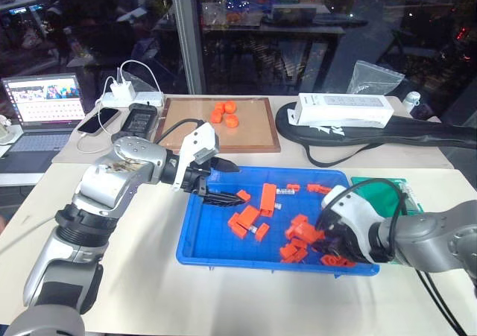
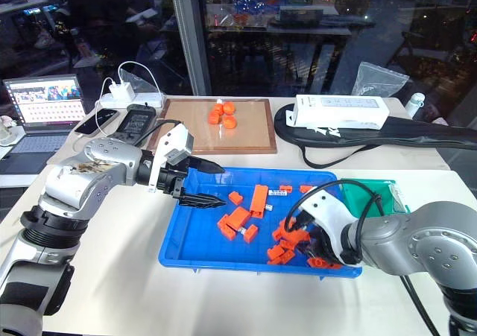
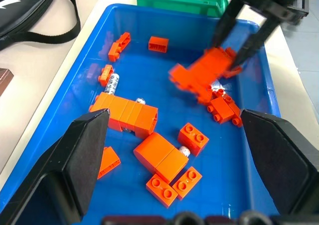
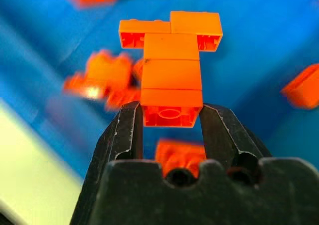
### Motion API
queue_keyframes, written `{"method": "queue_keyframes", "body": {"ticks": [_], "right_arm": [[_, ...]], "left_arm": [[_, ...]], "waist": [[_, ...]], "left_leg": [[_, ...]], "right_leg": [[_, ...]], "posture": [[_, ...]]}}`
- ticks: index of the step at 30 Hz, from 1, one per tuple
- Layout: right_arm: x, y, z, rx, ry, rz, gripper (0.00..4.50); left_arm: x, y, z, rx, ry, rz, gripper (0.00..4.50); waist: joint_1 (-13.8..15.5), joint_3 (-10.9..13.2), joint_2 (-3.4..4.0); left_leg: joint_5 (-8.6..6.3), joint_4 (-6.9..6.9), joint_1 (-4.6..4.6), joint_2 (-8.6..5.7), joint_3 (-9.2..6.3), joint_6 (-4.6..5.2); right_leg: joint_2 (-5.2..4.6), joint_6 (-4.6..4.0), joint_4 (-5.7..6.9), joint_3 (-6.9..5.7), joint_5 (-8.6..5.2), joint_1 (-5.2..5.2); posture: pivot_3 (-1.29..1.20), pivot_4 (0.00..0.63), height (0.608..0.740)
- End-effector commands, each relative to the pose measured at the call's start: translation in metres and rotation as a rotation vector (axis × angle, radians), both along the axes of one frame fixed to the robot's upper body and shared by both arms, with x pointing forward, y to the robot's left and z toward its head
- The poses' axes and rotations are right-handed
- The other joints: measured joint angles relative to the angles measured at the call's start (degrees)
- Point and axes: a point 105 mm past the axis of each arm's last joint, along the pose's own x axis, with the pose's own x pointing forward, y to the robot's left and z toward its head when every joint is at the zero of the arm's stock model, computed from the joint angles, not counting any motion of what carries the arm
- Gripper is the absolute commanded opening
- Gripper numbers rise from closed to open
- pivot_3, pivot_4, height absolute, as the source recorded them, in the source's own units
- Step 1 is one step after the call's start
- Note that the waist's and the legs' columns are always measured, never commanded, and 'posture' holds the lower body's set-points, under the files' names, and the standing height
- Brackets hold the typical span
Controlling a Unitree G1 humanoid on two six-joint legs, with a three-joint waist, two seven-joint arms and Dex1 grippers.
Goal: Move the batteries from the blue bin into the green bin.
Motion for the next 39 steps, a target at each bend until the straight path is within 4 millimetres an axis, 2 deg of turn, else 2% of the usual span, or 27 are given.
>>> {"method": "queue_keyframes", "body": {"ticks": [1,3,4,6,8,11,16,21,25,26,27,30,39], "right_arm": [[-0.014,0.001,0.001,-0.019,0.052,0.081,2.44],[-0.014,-0.002,0.004,-0.026,0.053,0.081,2.96],[-0.012,-0.004,0.006,-0.032,0.047,0.081,3.4],[-0.007,-0.007,0.011,-0.04,0.023,0.074,4.0],[0.01,-0.009,0.023,-0.029,-0.07,0.054,4.47],[0.04,-0.001,0.04,0.055,-0.25,0.073,4.47],[0.075,0.002,0.034,0.018,-0.395,0.176,4.47],[0.102,0.008,0.022,-0.015,-0.432,0.269,4.47],[0.115,0.023,0.016,0.08,-0.373,0.298,4.47],[0.116,0.026,0.015,0.089,-0.364,0.308,3.98],[0.118,0.028,0.013,0.081,-0.362,0.322,3.81],[0.12,0.031,0.006,0.052,-0.342,0.369,2.81],[0.142,0.028,-0.009,-0.022,-0.332,0.437,2.81]], "left_arm": [[-0.003,-0.003,0.006,0.0,-0.034,-0.027,4.5],[-0.003,-0.003,0.006,0.0,-0.035,-0.026,4.5],[-0.003,-0.003,0.006,0.0,-0.033,-0.024,4.5],[-0.003,-0.002,0.005,0.0,-0.032,-0.02,4.5],[-0.003,-0.001,0.004,0.0,-0.03,-0.016,4.5],[-0.004,0.0,0.004,0.0,-0.027,-0.012,4.5],[-0.004,0.001,0.004,0.002,-0.03,-0.006,4.5],[-0.004,0.003,0.004,0.004,-0.031,0.002,4.5],[-0.004,0.003,0.003,0.003,-0.03,0.01,4.5],[-0.005,0.003,0.003,0.003,-0.031,0.013,4.5],[-0.005,0.003,0.003,0.003,-0.031,0.016,4.5],[-0.004,0.004,0.002,0.007,-0.034,0.027,4.5],[-0.007,0.007,0.002,0.009,-0.037,0.048,4.5]], "waist": [[0.0,0.0,0.0],[0.1,0.0,0.0],[0.2,0.0,-0.01],[0.2,0.0,0.0],[0.2,0.0,0.0],[0.0,0.0,0.0],[0.0,0.0,0.02],[0.1,0.0,0.02],[0.0,0.0,0.01],[0.0,0.0,0.01],[0.0,0.0,0.01],[0.2,0.0,0.02],[0.1,0.0,0.02]], "left_leg": [[0.0,-0.02,0.0,-0.01,0.0,0.0],[0.0,-0.01,0.0,0.0,0.0,0.0],[0.0,-0.03,-0.01,-0.01,0.0,0.0],[0.0,-0.03,-0.01,-0.01,0.01,0.0],[0.0,-0.04,-0.01,-0.02,0.03,0.0],[0.0,-0.04,0.0,-0.02,0.07,0.0],[0.0,-0.04,0.06,-0.01,0.15,-0.01],[0.0,0.02,0.04,-0.05,0.25,-0.01],[0.0,0.05,0.05,-0.04,0.27,-0.01],[0.0,0.04,0.05,-0.04,0.26,-0.01],[0.0,0.05,0.05,-0.03,0.23,-0.01],[0.0,0.04,0.05,-0.05,0.21,-0.01],[0.01,0.1,0.09,-0.04,0.2,-0.01]], "right_leg": [[-0.04,0.01,0.0,0.0,0.0,0.0],[-0.03,0.0,-0.02,-0.01,0.0,0.02],[-0.08,0.0,-0.02,-0.02,0.0,0.0],[-0.11,-0.01,-0.04,-0.03,0.0,0.0],[-0.17,-0.01,-0.04,-0.03,0.0,-0.02],[-0.18,0.0,-0.04,-0.04,0.0,-0.05],[-0.16,0.2,-0.02,-0.03,-0.11,-0.07],[-0.15,0.12,0.0,-0.01,-0.06,-0.11],[-0.06,-0.03,0.06,0.0,0.03,-0.12],[-0.04,-0.03,0.07,0.01,0.03,-0.11],[0.0,-0.04,0.09,0.0,0.04,-0.09],[0.02,-0.07,0.15,0.0,0.05,-0.1],[0.07,-0.07,0.23,-0.01,0.06,-0.08]], "posture": [[0.0,0.15,0.699],[0.0,0.15,0.699],[0.0,0.15,0.699],[0.0,0.15,0.699],[0.0,0.15,0.699],[0.0,0.15,0.699],[0.0,0.15,0.699],[0.0,0.15,0.699],[0.0,0.15,0.699],[0.0,0.15,0.699],[0.0,0.15,0.699],[0.0,0.15,0.699],[0.0,0.15,0.699]]}}
